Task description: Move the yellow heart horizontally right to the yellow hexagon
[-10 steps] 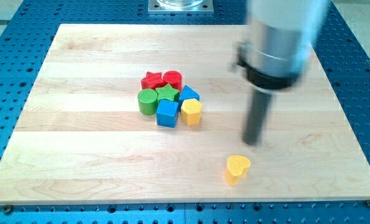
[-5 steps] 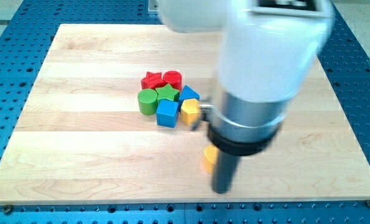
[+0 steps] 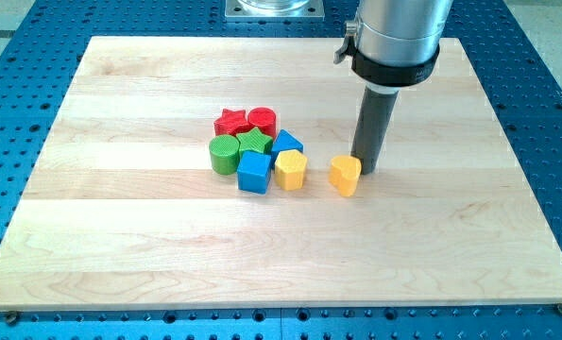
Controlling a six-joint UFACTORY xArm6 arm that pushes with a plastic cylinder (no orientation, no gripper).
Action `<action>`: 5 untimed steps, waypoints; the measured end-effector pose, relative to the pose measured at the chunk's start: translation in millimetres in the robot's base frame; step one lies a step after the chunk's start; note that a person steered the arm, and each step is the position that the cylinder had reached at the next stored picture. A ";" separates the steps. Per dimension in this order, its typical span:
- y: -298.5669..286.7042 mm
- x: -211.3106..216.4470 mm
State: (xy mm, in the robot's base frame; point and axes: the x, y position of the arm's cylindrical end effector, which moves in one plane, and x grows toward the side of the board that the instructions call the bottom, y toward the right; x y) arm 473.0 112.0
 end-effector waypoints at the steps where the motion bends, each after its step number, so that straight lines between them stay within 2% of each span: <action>1: 38.6 58.5; 2: 2.6 67.5; 3: -36.9 24.8; 5: -27.1 44.8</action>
